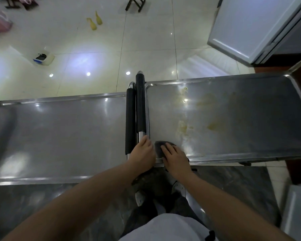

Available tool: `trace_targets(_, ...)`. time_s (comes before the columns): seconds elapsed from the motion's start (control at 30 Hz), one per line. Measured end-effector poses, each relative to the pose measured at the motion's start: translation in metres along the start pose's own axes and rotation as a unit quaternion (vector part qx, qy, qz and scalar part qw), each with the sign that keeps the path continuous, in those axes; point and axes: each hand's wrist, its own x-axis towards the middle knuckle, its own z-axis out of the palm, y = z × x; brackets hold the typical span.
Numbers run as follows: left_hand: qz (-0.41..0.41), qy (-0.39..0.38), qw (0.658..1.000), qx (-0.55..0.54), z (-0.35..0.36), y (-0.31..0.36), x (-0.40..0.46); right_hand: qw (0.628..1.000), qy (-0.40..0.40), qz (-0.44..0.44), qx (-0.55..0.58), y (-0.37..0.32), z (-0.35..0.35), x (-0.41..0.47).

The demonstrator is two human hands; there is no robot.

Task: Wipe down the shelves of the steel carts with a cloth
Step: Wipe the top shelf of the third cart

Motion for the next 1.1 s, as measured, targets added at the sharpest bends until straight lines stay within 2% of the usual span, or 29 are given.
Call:
trace_targets(0.13,-0.034,0.154,0.984,-0.084,0.002,-0.039,0.011,1.0,0.01,-0.005,0.016,-0.02,0.025,0.012)
trace_targets(0.27,-0.133,0.141,0.97,-0.148,-0.002,-0.069,0.044,1.0,0.008,0.004,-0.001,-0.03,0.054,0.013)
trace_targets(0.4,-0.211,0.116,0.943,-0.231,0.006,-0.069,0.072,0.999,0.024,0.002,-0.025,-0.03,0.064,0.017)
trace_targets(0.63,-0.211,0.204,0.93,-0.221,0.023,-0.058,0.073,0.999,0.041,0.023,-0.012,-0.032,0.061,0.071)
trace_targets(0.87,-0.195,0.266,0.932,-0.151,0.023,-0.05,0.075,0.998,0.051,0.042,0.012,-0.03,0.026,0.159)
trace_targets(1.1,-0.213,0.229,0.928,-0.201,0.033,-0.052,0.078,0.996,0.052,0.067,-0.007,0.007,0.013,0.172)
